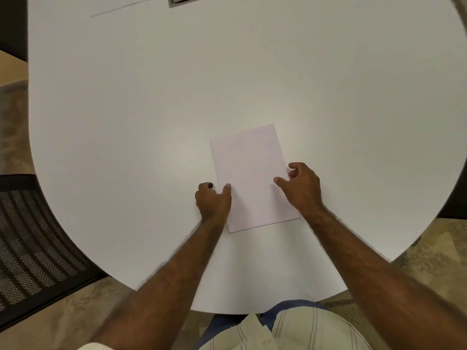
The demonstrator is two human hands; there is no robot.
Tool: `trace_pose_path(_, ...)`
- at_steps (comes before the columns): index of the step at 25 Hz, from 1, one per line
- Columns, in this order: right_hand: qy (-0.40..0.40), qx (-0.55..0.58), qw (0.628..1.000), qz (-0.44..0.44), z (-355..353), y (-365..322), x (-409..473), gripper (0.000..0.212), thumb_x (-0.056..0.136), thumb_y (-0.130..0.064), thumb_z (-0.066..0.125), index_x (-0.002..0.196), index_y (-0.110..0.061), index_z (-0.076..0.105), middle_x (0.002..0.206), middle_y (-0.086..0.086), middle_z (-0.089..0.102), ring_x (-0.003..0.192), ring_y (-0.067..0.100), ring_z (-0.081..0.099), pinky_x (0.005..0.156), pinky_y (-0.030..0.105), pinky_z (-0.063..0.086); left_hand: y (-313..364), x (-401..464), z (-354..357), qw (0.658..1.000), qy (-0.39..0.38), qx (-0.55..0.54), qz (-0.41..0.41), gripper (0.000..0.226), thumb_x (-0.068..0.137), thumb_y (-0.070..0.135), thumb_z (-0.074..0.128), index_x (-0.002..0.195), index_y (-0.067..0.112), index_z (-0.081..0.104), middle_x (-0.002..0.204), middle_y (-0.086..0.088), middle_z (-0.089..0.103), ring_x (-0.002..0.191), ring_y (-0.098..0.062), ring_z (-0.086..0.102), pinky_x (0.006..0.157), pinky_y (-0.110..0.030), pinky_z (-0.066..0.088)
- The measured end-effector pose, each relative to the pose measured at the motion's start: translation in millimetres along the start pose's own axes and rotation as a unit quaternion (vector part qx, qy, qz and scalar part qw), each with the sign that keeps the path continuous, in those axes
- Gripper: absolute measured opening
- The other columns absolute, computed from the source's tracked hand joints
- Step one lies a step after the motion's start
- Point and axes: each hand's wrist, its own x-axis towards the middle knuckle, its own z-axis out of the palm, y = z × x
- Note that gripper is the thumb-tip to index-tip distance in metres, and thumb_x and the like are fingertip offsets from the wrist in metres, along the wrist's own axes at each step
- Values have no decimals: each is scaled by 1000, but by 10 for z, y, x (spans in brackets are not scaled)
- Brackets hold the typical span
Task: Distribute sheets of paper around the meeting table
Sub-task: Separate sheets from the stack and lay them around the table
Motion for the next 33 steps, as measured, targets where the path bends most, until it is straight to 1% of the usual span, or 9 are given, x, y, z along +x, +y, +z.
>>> trace_pose_path(3,-5,12,1000,23,53,-29,60,57,82,-33,89,131,-13,67,108,2,67,104,25,66,96,37,54,61,80,74,999,6,-16,-38,56,86,37,81,129,10,58,125,-10,64,111,-26,64,87,-28,45)
trace_pose_path(11,23,68,996,52,13,-26,115,29,87,-15,84,114,-13,75,89,6,76,84,20,68,92,35,59,49,113,122,999,33,-34,-17,24,92,12,73,115,7,68,108,-10,75,102,-26,70,85,-24,49)
trace_pose_path(13,24,75,996,50,-30,-24,115,25,88,-15,84,112,-12,78,86,3,74,82,17,67,81,26,58,56,86,125,999,35,-38,-10,21,92,12,72,113,8,69,107,-10,76,101,-25,71,83,-22,48)
trace_pose_path(15,23,78,995,52,-72,-24,113,24,89,-17,84,112,-11,79,88,0,75,83,15,69,71,14,50,62,60,116,998,36,-50,-7,20,92,13,73,112,8,71,105,-9,77,99,-24,71,83,-22,49)
trace_pose_path(16,21,80,995,53,-88,-22,111,24,89,-17,84,112,-10,80,89,0,75,85,15,69,70,14,48,64,45,107,998,37,-53,-4,21,92,13,73,112,8,71,105,-9,77,99,-23,72,84,-23,50)
trace_pose_path(20,21,84,994,62,-133,-26,72,22,89,-21,84,108,-11,83,88,-1,76,86,16,71,81,26,54,82,-10,65,998,35,-58,0,21,92,14,74,112,8,73,103,-7,78,97,-21,72,82,-20,50)
trace_pose_path(25,25,92,994,54,-164,-25,-20,15,90,-25,82,101,-15,82,83,-9,72,87,16,71,81,27,54,104,-80,9,996,24,-82,0,16,92,14,73,108,11,73,94,0,75,89,-16,70,71,-10,47)
trace_pose_path(29,22,130,989,65,-218,-23,-64,11,90,-24,82,99,-17,80,85,-9,73,89,17,71,83,29,56,137,-155,-5,995,13,-94,-1,14,94,16,72,108,12,73,89,5,71,88,-15,68,81,-21,54)
trace_pose_path(33,4,174,983,64,-288,49,-101,13,89,-24,83,98,-16,80,92,-4,78,92,23,74,88,38,61,153,-220,-29,995,6,-100,-4,17,95,21,73,109,12,74,92,6,71,91,-15,69,81,-22,54)
